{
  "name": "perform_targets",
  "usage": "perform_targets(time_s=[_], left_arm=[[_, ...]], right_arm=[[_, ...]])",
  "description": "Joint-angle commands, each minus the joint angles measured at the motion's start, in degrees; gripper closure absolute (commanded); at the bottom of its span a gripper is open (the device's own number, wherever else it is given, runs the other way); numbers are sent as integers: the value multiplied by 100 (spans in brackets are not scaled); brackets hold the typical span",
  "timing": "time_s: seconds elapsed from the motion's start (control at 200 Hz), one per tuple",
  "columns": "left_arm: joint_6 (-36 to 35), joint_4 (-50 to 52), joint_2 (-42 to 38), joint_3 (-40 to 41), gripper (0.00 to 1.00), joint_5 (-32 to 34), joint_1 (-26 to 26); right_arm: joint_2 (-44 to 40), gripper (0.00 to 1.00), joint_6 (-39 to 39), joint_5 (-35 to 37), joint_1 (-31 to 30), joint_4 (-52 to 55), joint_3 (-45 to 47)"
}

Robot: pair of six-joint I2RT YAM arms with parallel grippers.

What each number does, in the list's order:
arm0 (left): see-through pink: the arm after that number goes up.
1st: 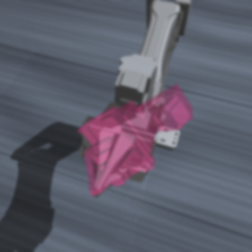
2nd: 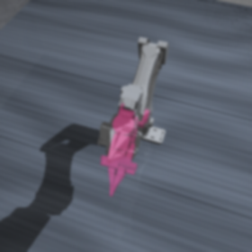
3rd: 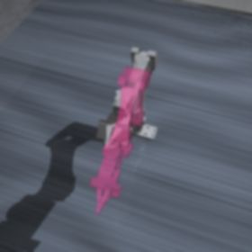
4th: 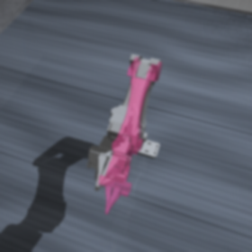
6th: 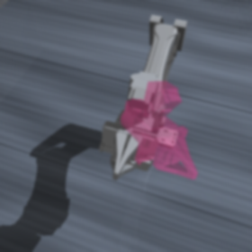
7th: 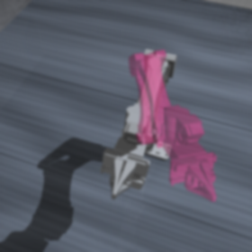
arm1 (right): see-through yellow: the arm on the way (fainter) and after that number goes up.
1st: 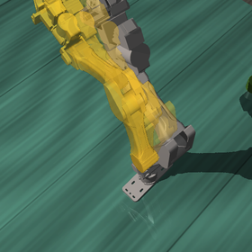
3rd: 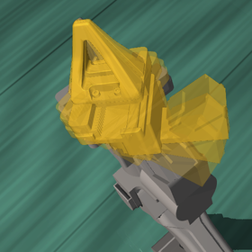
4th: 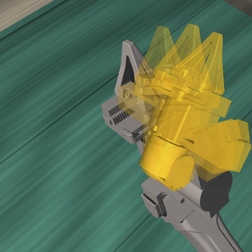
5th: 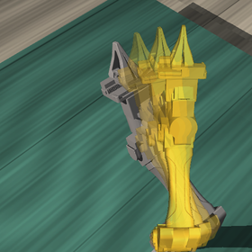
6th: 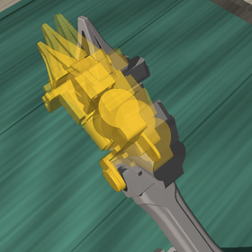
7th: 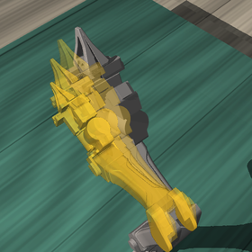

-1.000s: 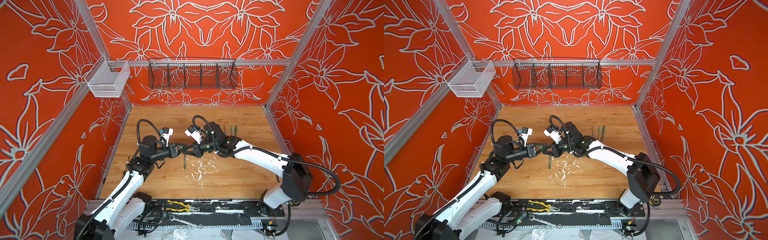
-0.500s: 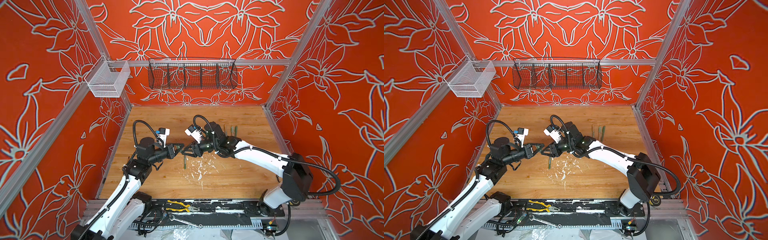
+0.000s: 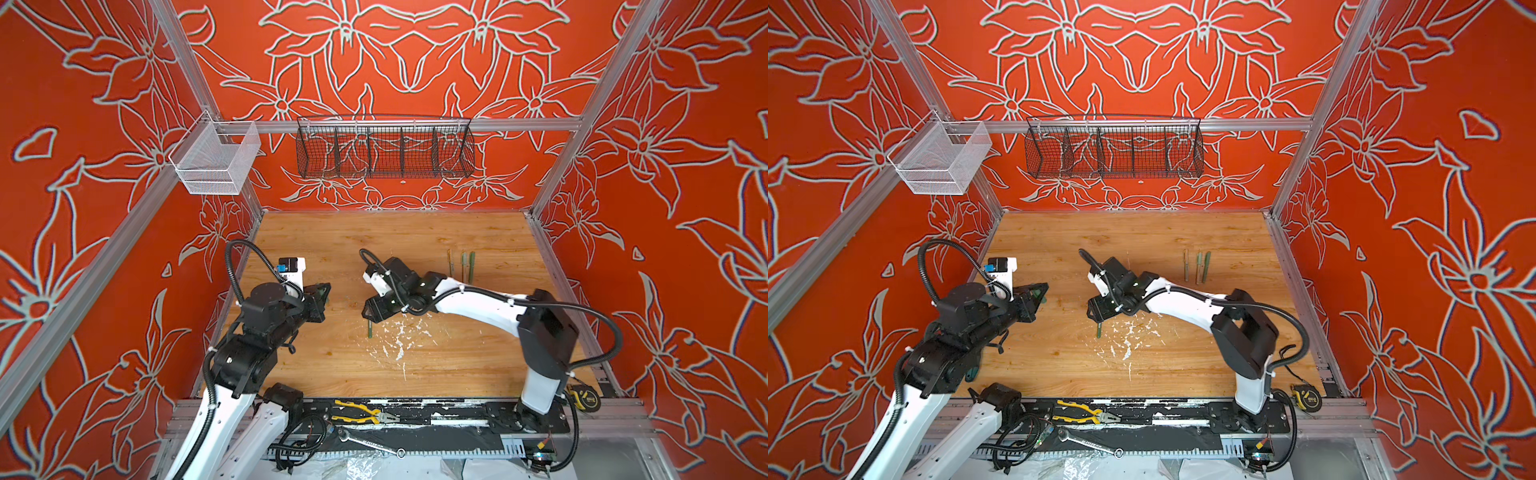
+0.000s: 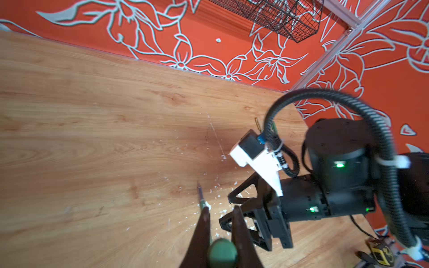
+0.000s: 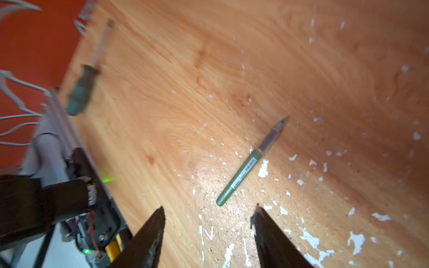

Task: Insert pens into pen caps
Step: Pick up a pen at the center of the table.

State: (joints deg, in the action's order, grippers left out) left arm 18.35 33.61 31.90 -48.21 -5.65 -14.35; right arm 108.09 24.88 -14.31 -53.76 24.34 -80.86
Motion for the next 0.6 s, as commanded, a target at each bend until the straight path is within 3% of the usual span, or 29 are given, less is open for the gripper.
perform_targets(time_s=[0.0, 0.596], left_arm=[[-198, 463, -315, -5, 100, 577, -6], [-146, 375, -394, 96, 100, 433, -6]], right_arm=[[434, 42, 265, 902, -197, 985, -423], [1753, 59, 488, 1550, -557, 1565, -1398]])
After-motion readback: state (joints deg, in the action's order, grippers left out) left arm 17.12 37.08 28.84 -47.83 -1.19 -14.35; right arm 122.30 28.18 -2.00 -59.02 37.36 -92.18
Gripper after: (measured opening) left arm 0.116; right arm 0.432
